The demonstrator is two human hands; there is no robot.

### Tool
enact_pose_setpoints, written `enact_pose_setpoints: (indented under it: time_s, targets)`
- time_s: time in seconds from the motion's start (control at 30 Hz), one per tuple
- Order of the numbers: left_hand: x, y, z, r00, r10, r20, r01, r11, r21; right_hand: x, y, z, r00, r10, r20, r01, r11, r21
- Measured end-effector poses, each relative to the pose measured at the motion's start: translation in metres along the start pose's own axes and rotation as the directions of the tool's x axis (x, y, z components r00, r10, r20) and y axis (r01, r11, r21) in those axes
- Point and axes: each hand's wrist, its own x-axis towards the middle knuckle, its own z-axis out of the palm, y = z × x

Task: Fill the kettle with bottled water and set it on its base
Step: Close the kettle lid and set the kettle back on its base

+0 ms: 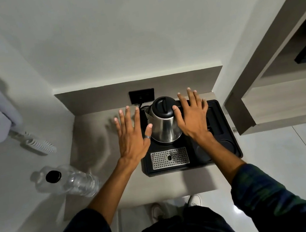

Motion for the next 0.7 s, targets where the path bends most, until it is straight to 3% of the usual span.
enact_pose_setpoints:
  time_s: [0.27,0.33,0.43,0.5,0.57,0.7]
  targets:
    - [0.009,-0.005,-0.014,1.0,0.007,0.027,-0.007,1.0,0.003,0.019,-0.034,-0.008,0.971,0.045,0.233,-0.024,0.996,-0.09]
    - [0.005,-0.005,-0.021,1.0,-0.008,0.016,0.008,1.0,-0.003,0.011,-0.031,-0.015,0.974,-0.006,0.226,0.007,1.0,-0.005]
    - [-0.006,-0.007,-0.025,0.998,-0.066,0.02,0.066,0.998,-0.015,0.002,-0.008,-0.025,0.993,-0.034,0.115,0.0,0.958,0.287]
    - [-0.019,-0.004,-0.029,0.994,-0.109,0.018,0.11,0.993,-0.043,-0.001,0.01,-0.037,0.976,0.182,0.122,-0.219,0.803,0.554]
    - [-0.03,-0.002,-0.03,0.993,-0.114,0.029,0.115,0.992,-0.044,-0.003,0.018,-0.045,0.899,0.355,0.257,-0.427,0.572,0.7]
    - [-0.041,0.009,-0.034,0.99,-0.128,0.056,0.131,0.989,-0.067,-0.007,0.02,-0.052,0.836,0.375,0.4,-0.523,0.324,0.789]
